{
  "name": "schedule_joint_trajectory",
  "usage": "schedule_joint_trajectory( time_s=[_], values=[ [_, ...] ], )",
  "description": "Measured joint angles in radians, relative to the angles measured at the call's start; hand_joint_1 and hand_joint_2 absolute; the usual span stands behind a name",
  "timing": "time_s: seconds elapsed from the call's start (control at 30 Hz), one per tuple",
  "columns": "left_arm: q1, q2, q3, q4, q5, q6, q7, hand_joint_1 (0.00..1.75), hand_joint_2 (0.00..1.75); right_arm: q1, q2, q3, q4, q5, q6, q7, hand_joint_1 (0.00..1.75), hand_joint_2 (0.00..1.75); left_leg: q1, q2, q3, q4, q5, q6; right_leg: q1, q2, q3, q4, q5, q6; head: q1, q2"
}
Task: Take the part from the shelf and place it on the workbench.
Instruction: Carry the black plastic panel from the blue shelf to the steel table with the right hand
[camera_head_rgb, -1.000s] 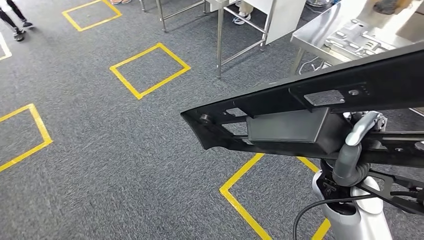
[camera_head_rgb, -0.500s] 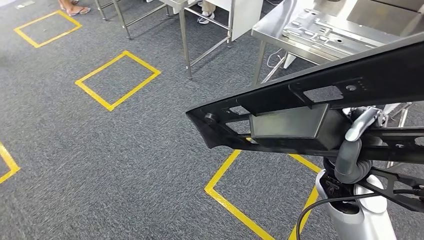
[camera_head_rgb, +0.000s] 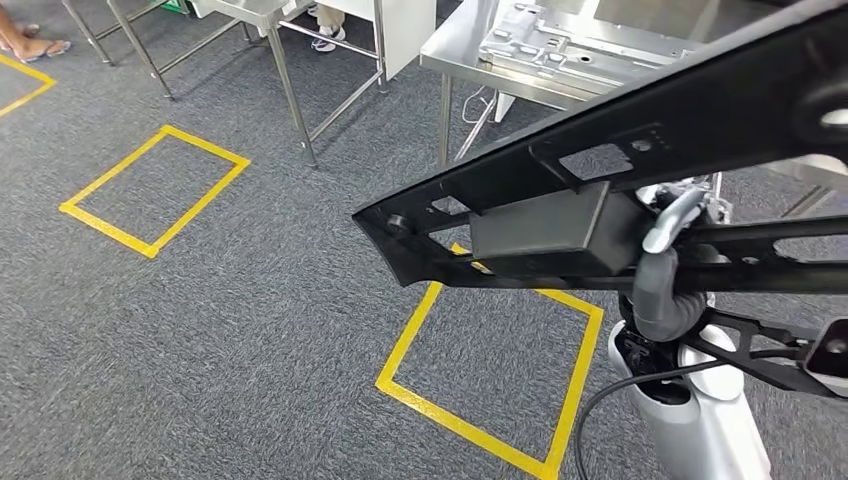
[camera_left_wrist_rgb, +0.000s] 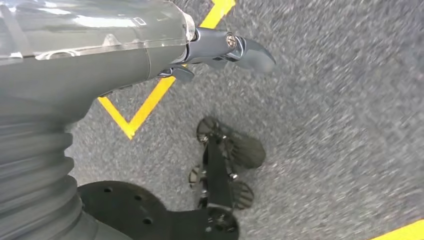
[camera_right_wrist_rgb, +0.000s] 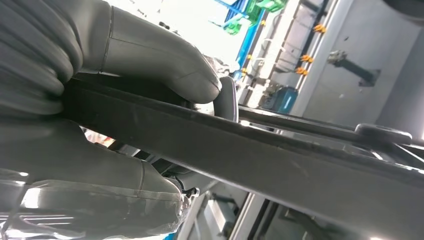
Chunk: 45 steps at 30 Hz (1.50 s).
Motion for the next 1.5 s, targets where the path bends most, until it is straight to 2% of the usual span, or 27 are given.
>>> schedule_joint_trajectory(
  time_s=[0.07, 0.13, 0.2, 0.23, 0.27, 0.3, 0.37, 0.43, 0.5, 0.57, 0.63, 0.7, 0.73, 0.77, 0.83, 0.9, 1.0, 1.07, 1.1, 1.17, 1.2, 1.23, 1.27, 1.3, 1.37, 1.43, 1.5],
  values=[
    [-0.004, -0.001, 0.000, 0.000, 0.001, 0.004, 0.000, 0.00, 1.75, -0.009, 0.002, 0.007, 0.011, 0.004, -0.007, -0.008, 1.75, 1.75, 0.003, 0.023, 0.007, -0.013, 0.006, 0.012, 0.002, -0.042, -0.019, 0.038, -0.026, 0.010, 0.005, 0.000],
    [-0.003, 0.000, 0.000, 0.000, 0.001, 0.006, 0.001, 0.00, 1.75, -0.018, 0.003, 0.014, 0.023, 0.005, -0.012, -0.018, 1.75, 1.75, 0.003, 0.046, 0.010, -0.017, 0.007, 0.018, 0.002, -0.100, -0.074, 0.152, -0.084, 0.015, 0.010, 0.000],
    [-0.001, 0.000, 0.000, 0.000, 0.001, 0.008, 0.003, 0.00, 1.75, -0.019, 0.004, 0.020, 0.037, 0.005, -0.014, -0.026, 1.75, 1.75, 0.002, 0.072, 0.010, -0.016, 0.005, 0.019, -0.002, -0.119, -0.133, 0.266, -0.120, 0.019, 0.011, 0.000],
    [-0.001, 0.000, 0.000, 0.000, 0.001, 0.009, 0.004, 0.00, 1.75, -0.018, 0.004, 0.022, 0.043, 0.005, -0.015, -0.028, 1.75, 1.75, 0.002, 0.085, 0.010, -0.015, 0.003, 0.017, -0.004, -0.122, -0.140, 0.277, -0.113, 0.021, 0.011, 0.000],
    [-0.001, 0.000, 0.000, 0.000, 0.001, 0.009, 0.004, 0.00, 1.75, -0.019, 0.004, 0.025, 0.049, 0.006, -0.016, -0.030, 1.75, 1.75, 0.002, 0.097, 0.012, -0.014, 0.000, 0.015, -0.005, -0.128, -0.125, 0.246, -0.088, 0.022, 0.011, 0.000],
    [-0.001, 0.000, 0.000, 0.000, 0.001, 0.009, 0.005, 0.00, 1.75, -0.019, 0.004, 0.027, 0.053, 0.007, -0.017, -0.032, 1.75, 1.75, 0.002, 0.108, 0.015, -0.012, -0.003, 0.012, -0.006, -0.140, -0.091, 0.180, -0.052, 0.021, 0.011, 0.000],
    [-0.003, 0.000, 0.000, 0.000, -0.002, 0.007, 0.004, 0.00, 1.75, -0.021, 0.005, 0.032, 0.060, 0.013, -0.019, -0.037, 1.75, 1.75, -0.002, 0.126, 0.021, -0.008, -0.012, 0.002, 0.000, -0.183, -0.023, 0.048, -0.006, 0.013, 0.011, 0.000],
    [-0.004, 0.000, 0.000, 0.000, -0.005, 0.005, 0.004, 0.00, 1.75, -0.024, 0.006, 0.037, 0.065, 0.019, -0.023, -0.041, 1.75, 1.75, -0.006, 0.144, 0.027, -0.007, -0.019, -0.010, 0.009, -0.200, -0.001, 0.002, -0.001, 0.002, 0.010, 0.000],
    [-0.005, 0.001, -0.001, 0.000, -0.007, 0.001, 0.004, 0.00, 1.75, -0.025, 0.007, 0.041, 0.070, 0.021, -0.028, -0.041, 1.75, 1.75, -0.005, 0.159, 0.033, -0.009, -0.024, -0.023, 0.009, -0.174, -0.003, 0.001, 0.002, -0.010, 0.010, 0.000],
    [-0.006, 0.003, -0.001, 0.000, -0.008, -0.002, 0.003, 0.00, 1.75, -0.029, 0.008, 0.043, 0.072, 0.020, -0.031, -0.042, 1.75, 1.75, -0.001, 0.129, 0.024, 0.022, -0.050, -0.033, 0.004, -0.152, -0.001, -0.004, 0.006, -0.023, 0.008, 0.000],
    [-0.005, 0.004, -0.002, 0.000, -0.010, -0.004, 0.003, 0.00, 1.75, -0.034, 0.011, 0.044, 0.074, 0.019, -0.032, -0.042, 1.75, 1.75, 0.003, 0.077, -0.026, 0.135, -0.112, -0.038, 0.003, -0.129, 0.000, -0.007, 0.008, -0.032, 0.005, 0.000],
    [-0.001, 0.005, -0.002, 0.000, -0.014, -0.005, 0.003, 0.00, 1.75, -0.034, 0.013, 0.046, 0.077, 0.017, -0.033, -0.041, 1.75, 1.75, 0.003, 0.061, -0.094, 0.266, -0.161, -0.038, 0.008, -0.106, 0.000, -0.007, 0.008, -0.037, 0.002, 0.000],
    [0.001, 0.005, -0.002, 0.000, -0.015, -0.005, 0.004, 0.00, 1.75, -0.033, 0.013, 0.047, 0.079, 0.017, -0.033, -0.040, 1.75, 1.75, 0.002, 0.059, -0.111, 0.291, -0.158, -0.036, 0.011, -0.095, 0.001, -0.006, 0.008, -0.038, 0.002, 0.000],
    [0.002, 0.006, -0.003, 0.000, -0.017, -0.005, 0.004, 0.00, 1.75, -0.033, 0.013, 0.049, 0.080, 0.019, -0.035, -0.038, 1.75, 1.75, 0.001, 0.058, -0.109, 0.274, -0.133, -0.032, 0.013, -0.086, 0.002, -0.006, 0.008, -0.039, 0.002, 0.000],
    [0.000, 0.008, -0.004, 0.000, -0.019, -0.005, 0.007, 0.00, 1.75, -0.033, 0.013, 0.051, 0.080, 0.030, -0.041, -0.033, 1.75, 1.75, -0.005, 0.051, -0.059, 0.144, -0.051, -0.014, 0.017, -0.070, 0.008, -0.006, 0.007, -0.040, 0.001, 0.000],
    [-0.004, 0.012, -0.005, 0.000, -0.021, -0.006, 0.010, 0.00, 1.75, -0.033, 0.014, 0.053, 0.080, 0.040, -0.047, -0.028, 1.75, 1.75, -0.011, 0.041, -0.013, 0.029, -0.004, 0.003, 0.020, -0.062, 0.008, -0.004, 0.006, -0.036, 0.001, 0.000],
    [-0.006, 0.014, -0.008, 0.000, -0.026, -0.007, 0.010, 0.00, 1.75, -0.032, 0.014, 0.057, 0.079, 0.047, -0.054, -0.028, 1.75, 1.75, -0.015, 0.039, -0.001, -0.002, 0.003, 0.012, 0.018, -0.059, 0.005, -0.005, 0.007, -0.020, 0.001, 0.000],
    [-0.007, 0.014, -0.010, 0.000, -0.028, -0.011, 0.008, 0.00, 1.75, -0.032, 0.014, 0.059, 0.075, 0.053, -0.056, -0.029, 1.75, 1.75, -0.010, 0.044, 0.005, -0.017, 0.014, 0.020, 0.019, -0.078, -0.005, 0.016, -0.011, -0.009, 0.002, 0.000],
    [-0.007, 0.014, -0.011, 0.000, -0.029, -0.014, 0.007, 0.00, 1.75, -0.031, 0.014, 0.059, 0.072, 0.056, -0.057, -0.030, 1.75, 1.75, -0.007, 0.047, 0.007, -0.024, 0.018, 0.024, 0.018, -0.092, -0.022, 0.055, -0.036, -0.004, 0.004, 0.000],
    [-0.006, 0.014, -0.011, 0.000, -0.029, -0.017, 0.005, 0.00, 1.75, -0.028, 0.014, 0.060, 0.070, 0.058, -0.059, -0.032, 1.75, 1.75, -0.006, 0.055, 0.006, -0.026, 0.021, 0.027, 0.011, -0.112, -0.081, 0.182, -0.102, 0.005, 0.006, 0.000],
    [-0.006, 0.014, -0.011, 0.000, -0.029, -0.018, 0.004, 0.00, 1.75, -0.025, 0.014, 0.060, 0.070, 0.058, -0.060, -0.033, 1.75, 1.75, -0.006, 0.058, 0.005, -0.026, 0.020, 0.026, 0.006, -0.115, -0.109, 0.243, -0.125, 0.010, 0.006, 0.000],
    [-0.005, 0.014, -0.011, 0.000, -0.029, -0.019, 0.004, 0.00, 1.75, -0.021, 0.014, 0.061, 0.071, 0.058, -0.060, -0.034, 1.75, 1.75, -0.005, 0.061, 0.004, -0.024, 0.020, 0.025, 0.001, -0.117, -0.123, 0.274, -0.130, 0.014, 0.006, 0.000],
    [-0.004, 0.014, -0.011, 0.000, -0.028, -0.020, 0.004, 0.00, 1.75, -0.019, 0.014, 0.061, 0.071, 0.058, -0.060, -0.036, 1.75, 1.75, -0.004, 0.063, 0.004, -0.022, 0.019, 0.024, -0.004, -0.119, -0.118, 0.266, -0.117, 0.018, 0.006, 0.000],
    [-0.004, 0.014, -0.011, 0.000, -0.027, -0.022, 0.004, 0.00, 1.75, -0.018, 0.014, 0.061, 0.072, 0.058, -0.059, -0.038, 1.75, 1.75, -0.002, 0.065, 0.003, -0.019, 0.016, 0.020, -0.008, -0.123, -0.092, 0.217, -0.087, 0.022, 0.006, 0.000],
    [-0.005, 0.014, -0.011, 0.000, -0.026, -0.024, 0.004, 0.00, 1.75, -0.017, 0.014, 0.060, 0.072, 0.056, -0.057, -0.043, 1.75, 1.75, -0.002, 0.067, 0.002, -0.007, 0.009, 0.008, -0.012, -0.134, -0.016, 0.077, -0.033, 0.025, 0.006, 0.000],
    [-0.006, 0.015, -0.011, 0.000, -0.026, -0.025, 0.004, 0.00, 1.75, -0.016, 0.014, 0.061, 0.072, 0.055, -0.054, -0.046, 1.75, 1.75, -0.005, 0.068, 0.000, 0.001, 0.003, -0.005, -0.010, -0.136, 0.018, 0.009, -0.017, 0.015, 0.004, 0.000],
    [-0.006, 0.016, -0.011, 0.000, -0.025, -0.025, 0.004, 0.00, 1.75, -0.014, 0.013, 0.061, 0.072, 0.054, -0.054, -0.047, 1.75, 1.75, -0.004, 0.069, 0.001, 0.000, 0.002, -0.016, -0.006, -0.129, 0.016, 0.009, -0.018, 0.000, 0.002, 0.000]
  ],
)
